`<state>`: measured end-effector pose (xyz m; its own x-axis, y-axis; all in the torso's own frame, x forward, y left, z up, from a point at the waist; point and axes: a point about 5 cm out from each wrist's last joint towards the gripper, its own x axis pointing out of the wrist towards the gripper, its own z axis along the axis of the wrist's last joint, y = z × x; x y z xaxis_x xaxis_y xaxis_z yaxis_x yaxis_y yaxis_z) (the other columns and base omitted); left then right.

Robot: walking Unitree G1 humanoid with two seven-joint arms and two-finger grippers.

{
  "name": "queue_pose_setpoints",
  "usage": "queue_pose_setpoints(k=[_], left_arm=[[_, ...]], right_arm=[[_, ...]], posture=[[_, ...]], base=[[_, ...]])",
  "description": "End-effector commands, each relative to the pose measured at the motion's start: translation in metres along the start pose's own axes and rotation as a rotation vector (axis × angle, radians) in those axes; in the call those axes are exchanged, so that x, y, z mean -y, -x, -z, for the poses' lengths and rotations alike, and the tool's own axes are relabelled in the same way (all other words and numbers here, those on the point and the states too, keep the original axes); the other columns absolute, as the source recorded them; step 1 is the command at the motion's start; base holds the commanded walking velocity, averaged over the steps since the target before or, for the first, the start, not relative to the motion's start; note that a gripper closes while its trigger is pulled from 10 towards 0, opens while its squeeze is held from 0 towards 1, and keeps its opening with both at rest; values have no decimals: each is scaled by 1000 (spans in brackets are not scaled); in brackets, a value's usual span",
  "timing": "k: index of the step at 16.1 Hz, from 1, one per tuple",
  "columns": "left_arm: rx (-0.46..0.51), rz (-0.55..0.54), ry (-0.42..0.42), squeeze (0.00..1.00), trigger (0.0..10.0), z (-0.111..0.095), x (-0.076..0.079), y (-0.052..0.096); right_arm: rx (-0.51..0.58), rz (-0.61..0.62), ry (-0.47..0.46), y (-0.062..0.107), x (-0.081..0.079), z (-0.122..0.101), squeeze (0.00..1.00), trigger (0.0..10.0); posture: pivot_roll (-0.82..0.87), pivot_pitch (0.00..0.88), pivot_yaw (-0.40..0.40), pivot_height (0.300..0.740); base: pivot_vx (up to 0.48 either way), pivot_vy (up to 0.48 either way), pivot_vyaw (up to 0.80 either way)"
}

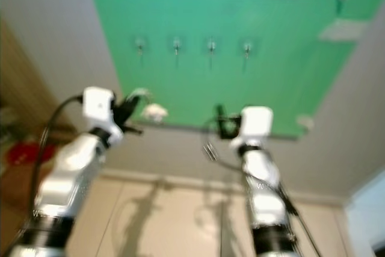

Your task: Hang keys on a hook

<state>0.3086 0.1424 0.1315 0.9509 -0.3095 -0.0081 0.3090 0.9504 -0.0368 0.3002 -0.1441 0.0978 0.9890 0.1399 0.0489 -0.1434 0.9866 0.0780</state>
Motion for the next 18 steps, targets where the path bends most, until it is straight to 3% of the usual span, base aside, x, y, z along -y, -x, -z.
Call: queue_pose_setpoints(k=[1,6,9,18], left_arm=[[17,27,-9,0,0,-5,5,-5],[38,45,-38,0,0,-15,6,-12],[66,49,-52,0,0,-23,9,-16],[68,102,-135,0,0,-39,21,-25]], right_arm=[[-6,22,23,-1,7,-1,0,10000],[-14,18,27,-1,7,0,0,10000],[-11,10,31,-1,6,0,0,10000],[-26,-12,36,0,1,4,0,10000]], posture=[[-46,0,84,740],[-47,0,88,740],[-48,0,88,740],[-50,0,92,740]], base=[[0,0,0],[0,0,0],[392,274,0],[477,0,0]])
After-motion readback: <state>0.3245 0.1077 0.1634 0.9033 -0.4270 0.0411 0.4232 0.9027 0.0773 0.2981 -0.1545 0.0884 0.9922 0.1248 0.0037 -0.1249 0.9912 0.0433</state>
